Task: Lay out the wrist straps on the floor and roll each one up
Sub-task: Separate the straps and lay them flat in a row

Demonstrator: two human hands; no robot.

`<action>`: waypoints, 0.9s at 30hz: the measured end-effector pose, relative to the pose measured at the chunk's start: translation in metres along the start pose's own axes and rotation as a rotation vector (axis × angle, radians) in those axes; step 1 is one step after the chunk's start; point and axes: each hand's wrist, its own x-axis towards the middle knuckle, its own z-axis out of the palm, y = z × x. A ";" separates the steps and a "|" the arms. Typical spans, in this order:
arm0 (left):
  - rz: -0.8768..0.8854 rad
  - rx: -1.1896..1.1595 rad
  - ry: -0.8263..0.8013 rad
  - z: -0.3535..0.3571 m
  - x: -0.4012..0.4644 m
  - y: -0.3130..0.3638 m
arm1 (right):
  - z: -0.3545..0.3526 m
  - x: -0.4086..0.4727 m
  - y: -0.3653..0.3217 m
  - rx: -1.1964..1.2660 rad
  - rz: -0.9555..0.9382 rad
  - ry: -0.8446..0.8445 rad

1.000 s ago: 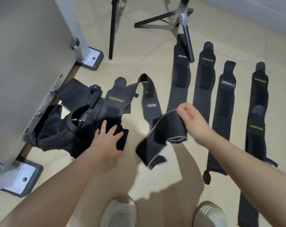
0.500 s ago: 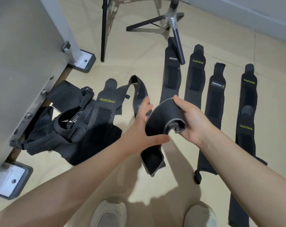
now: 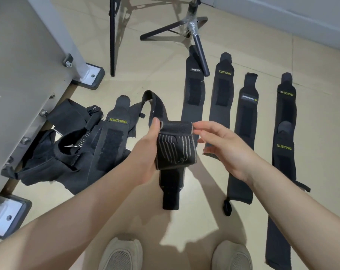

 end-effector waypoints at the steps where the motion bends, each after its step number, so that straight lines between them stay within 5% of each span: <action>1: -0.031 -0.049 -0.006 0.004 -0.001 0.000 | 0.000 -0.002 0.002 -0.026 -0.012 -0.013; 8: 0.009 -0.176 0.000 0.010 -0.009 0.001 | 0.016 0.001 0.023 0.014 0.023 -0.248; 14: 0.117 -0.316 0.171 0.000 0.002 0.013 | -0.001 0.002 0.049 -0.449 0.117 -0.278; 17: -0.026 -0.328 0.090 -0.002 0.007 0.009 | -0.003 -0.001 0.042 -0.111 0.146 -0.153; 21: -0.077 0.110 -0.138 -0.001 -0.004 -0.028 | -0.005 -0.001 0.014 0.304 0.090 -0.060; 27: 0.014 0.251 -0.228 0.026 -0.026 -0.034 | -0.018 -0.016 -0.024 0.544 0.041 0.095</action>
